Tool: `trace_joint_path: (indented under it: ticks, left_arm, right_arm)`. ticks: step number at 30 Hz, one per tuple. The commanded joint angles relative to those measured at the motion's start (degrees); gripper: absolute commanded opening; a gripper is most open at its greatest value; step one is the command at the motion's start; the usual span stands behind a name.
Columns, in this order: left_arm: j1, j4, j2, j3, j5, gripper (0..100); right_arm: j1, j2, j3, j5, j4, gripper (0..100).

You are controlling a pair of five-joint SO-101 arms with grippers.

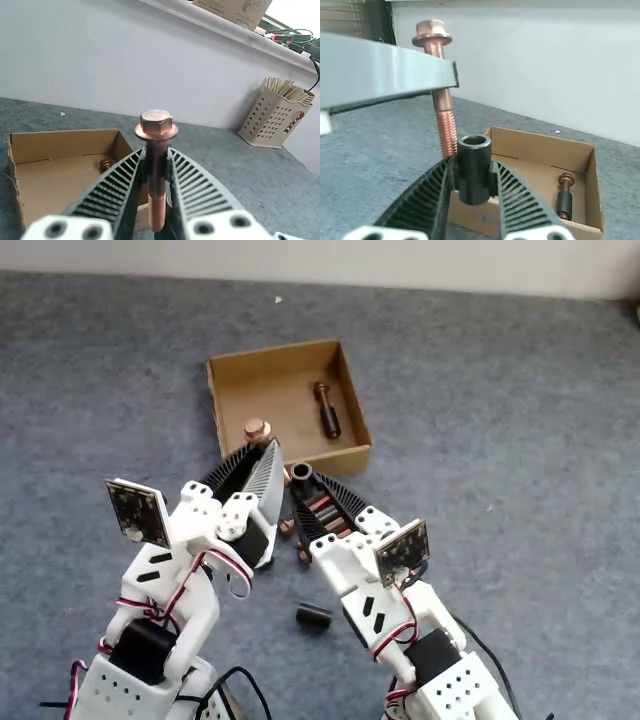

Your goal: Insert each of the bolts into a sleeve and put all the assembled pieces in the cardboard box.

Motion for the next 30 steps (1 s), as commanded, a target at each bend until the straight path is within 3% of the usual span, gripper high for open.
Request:
trace_joint_path:
  ticks: [1,16,21,30]
  left_arm:
    - [1.6,-1.5,-1.0,-5.8,-0.8,1]
    - [1.5,-1.3,-0.4,-7.3,-1.0,1]
    - [2.1,-1.7,-0.5,-3.7,-5.1,1]
    - [2.1,-1.7,-0.5,0.2,-5.3,1]
  right_arm:
    - [0.0,-1.0,6.6,7.3,2.3,0.5]
    - [-0.1,-1.1,6.6,9.8,3.6,0.5]
    - [-0.1,-1.1,6.6,9.8,3.5,0.5]
    - [-0.2,-1.2,6.6,9.8,3.4,0.5]
